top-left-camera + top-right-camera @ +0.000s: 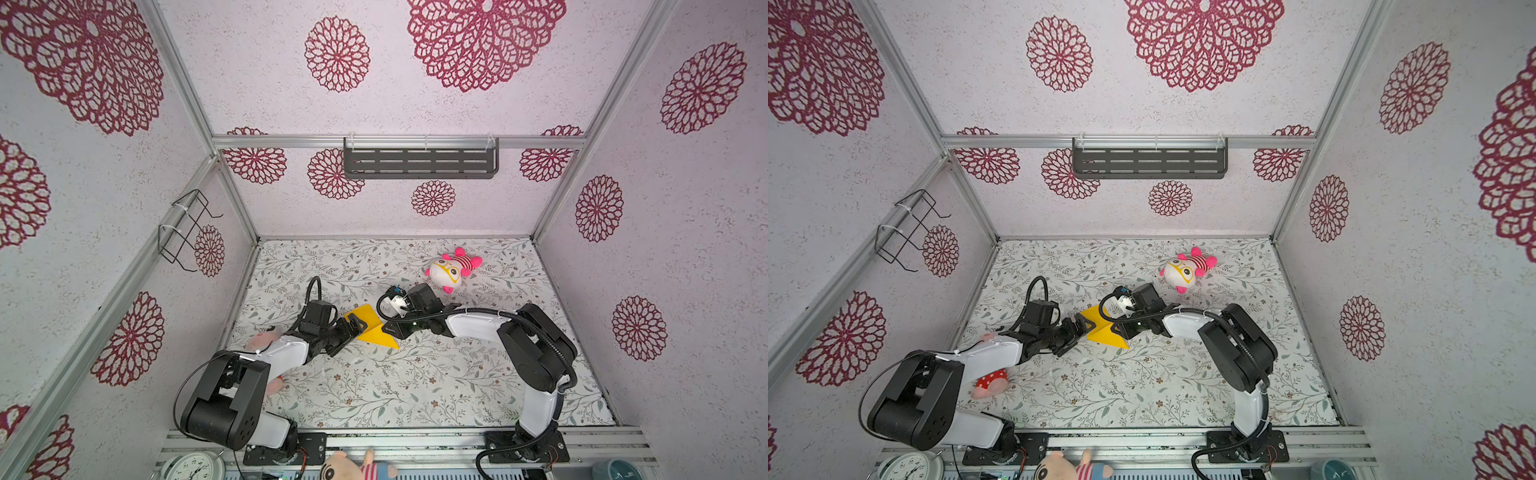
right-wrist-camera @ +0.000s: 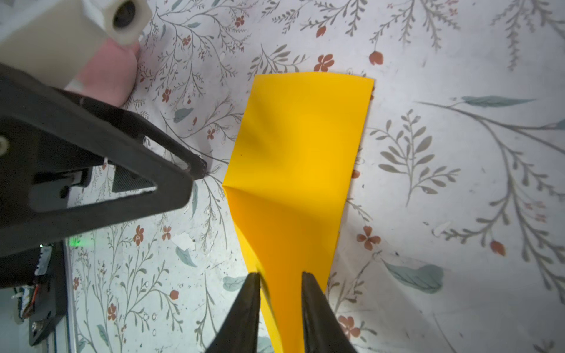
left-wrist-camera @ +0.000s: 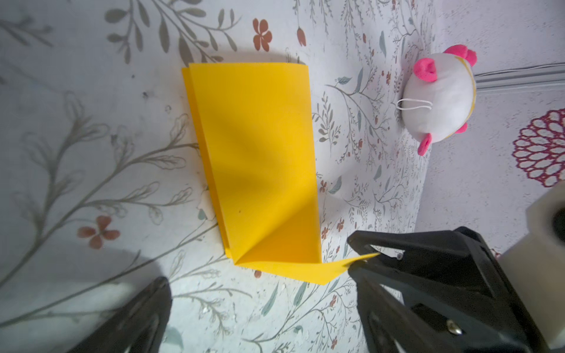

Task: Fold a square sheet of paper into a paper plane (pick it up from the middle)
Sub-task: 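Open the left gripper and draw it back while the right gripper pinches the paper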

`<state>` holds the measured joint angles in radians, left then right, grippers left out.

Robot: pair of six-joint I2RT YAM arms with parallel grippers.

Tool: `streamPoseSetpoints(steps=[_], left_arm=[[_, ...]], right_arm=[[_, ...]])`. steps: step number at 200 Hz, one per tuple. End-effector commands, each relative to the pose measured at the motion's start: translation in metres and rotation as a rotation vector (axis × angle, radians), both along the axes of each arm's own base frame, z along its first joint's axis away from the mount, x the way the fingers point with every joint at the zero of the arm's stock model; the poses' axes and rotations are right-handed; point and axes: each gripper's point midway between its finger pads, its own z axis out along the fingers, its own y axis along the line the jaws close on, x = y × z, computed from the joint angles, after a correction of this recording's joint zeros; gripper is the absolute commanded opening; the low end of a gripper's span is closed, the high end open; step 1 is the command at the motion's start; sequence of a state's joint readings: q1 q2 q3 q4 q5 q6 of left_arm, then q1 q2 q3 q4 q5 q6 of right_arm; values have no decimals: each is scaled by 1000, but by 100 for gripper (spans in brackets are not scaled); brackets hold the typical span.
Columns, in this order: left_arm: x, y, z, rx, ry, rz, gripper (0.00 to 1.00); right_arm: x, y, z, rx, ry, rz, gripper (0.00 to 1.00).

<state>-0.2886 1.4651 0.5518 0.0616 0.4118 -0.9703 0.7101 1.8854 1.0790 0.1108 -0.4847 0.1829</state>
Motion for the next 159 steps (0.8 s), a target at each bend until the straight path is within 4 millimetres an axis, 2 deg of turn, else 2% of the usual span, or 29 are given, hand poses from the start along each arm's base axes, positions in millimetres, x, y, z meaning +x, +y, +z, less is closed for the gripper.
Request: streamPoseSetpoints(steps=[1,20,42,74,110,159], left_arm=[[9,-7,9,-80,-44,-11,99],[8,-11,5,-98,-34,-27,99],[9,-18,3,-135,-26,-50,95],[13,-27,4,-196,-32,-70,83],[18,-31,2,-221,-37,-77,64],[22,-31,-10,-222,-12,-62,58]], right_arm=[[9,8,22,101,-12,29,15],[12,5,21,117,2,12,8],[16,1,16,118,23,-11,6],[20,-2,10,113,47,-41,6],[22,-6,3,106,65,-61,5],[26,-11,2,115,72,-89,6]])
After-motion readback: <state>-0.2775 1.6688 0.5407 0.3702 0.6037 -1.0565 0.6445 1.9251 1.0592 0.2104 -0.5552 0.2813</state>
